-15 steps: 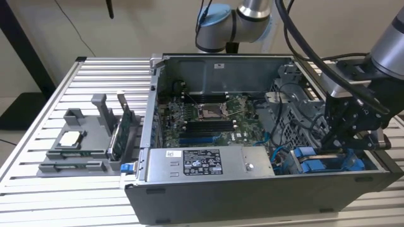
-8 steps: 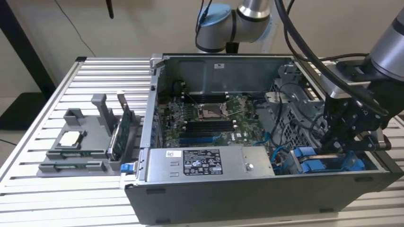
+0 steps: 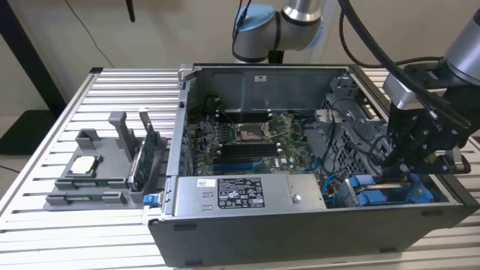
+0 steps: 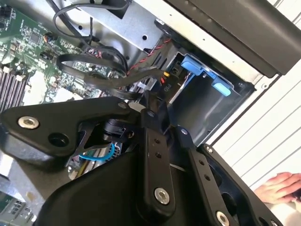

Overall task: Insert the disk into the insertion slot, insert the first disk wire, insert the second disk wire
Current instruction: 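Insert the second disk wire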

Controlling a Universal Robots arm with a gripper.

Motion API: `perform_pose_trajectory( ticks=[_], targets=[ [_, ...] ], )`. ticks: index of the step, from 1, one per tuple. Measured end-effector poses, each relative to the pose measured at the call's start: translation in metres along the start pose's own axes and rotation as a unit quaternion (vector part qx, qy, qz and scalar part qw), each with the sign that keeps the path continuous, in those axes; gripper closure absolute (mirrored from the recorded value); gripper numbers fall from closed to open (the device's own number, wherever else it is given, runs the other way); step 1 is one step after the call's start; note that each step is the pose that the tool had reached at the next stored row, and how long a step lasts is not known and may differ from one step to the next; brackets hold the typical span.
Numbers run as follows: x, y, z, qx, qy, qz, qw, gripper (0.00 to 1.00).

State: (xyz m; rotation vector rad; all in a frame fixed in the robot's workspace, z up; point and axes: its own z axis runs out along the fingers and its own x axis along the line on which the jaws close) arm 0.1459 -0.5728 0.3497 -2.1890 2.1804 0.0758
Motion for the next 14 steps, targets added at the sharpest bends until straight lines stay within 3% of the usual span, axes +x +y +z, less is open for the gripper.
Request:
perform_pose_trajectory(
  ticks=[7,14],
  targets=[
    [-0.0012,0.0,-0.0168,0.0,0.0,0.0,1.0,0.76],
    [-0.0013,0.0,-0.0182,0.0,0.0,0.0,1.0,0.76]
  ],
)
